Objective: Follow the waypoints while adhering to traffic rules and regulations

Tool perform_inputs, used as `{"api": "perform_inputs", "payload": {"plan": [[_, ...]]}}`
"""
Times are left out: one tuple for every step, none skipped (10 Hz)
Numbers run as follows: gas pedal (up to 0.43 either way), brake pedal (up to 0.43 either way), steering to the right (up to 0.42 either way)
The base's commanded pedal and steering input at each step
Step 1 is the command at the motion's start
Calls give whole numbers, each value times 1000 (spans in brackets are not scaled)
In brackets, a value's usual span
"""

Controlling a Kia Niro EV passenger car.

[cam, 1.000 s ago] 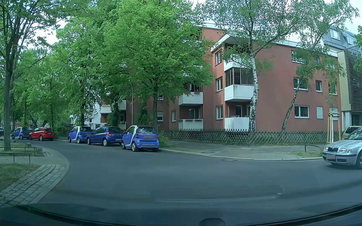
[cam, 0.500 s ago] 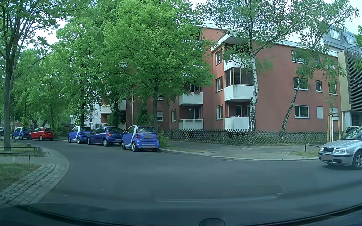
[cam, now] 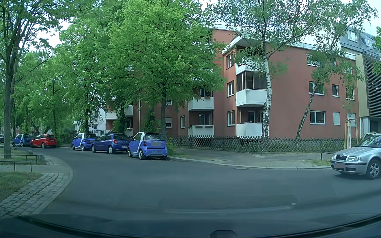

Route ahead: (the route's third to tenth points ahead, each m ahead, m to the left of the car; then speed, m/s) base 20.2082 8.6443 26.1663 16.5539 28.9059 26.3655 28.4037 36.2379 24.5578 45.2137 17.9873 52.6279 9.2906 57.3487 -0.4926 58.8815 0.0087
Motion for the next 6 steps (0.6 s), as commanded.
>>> {"api": "perform_inputs", "payload": {"plan": [[0,329,-150],[0,329,-151],[0,329,-151],[0,329,-152],[0,329,-154],[0,329,-155]]}}
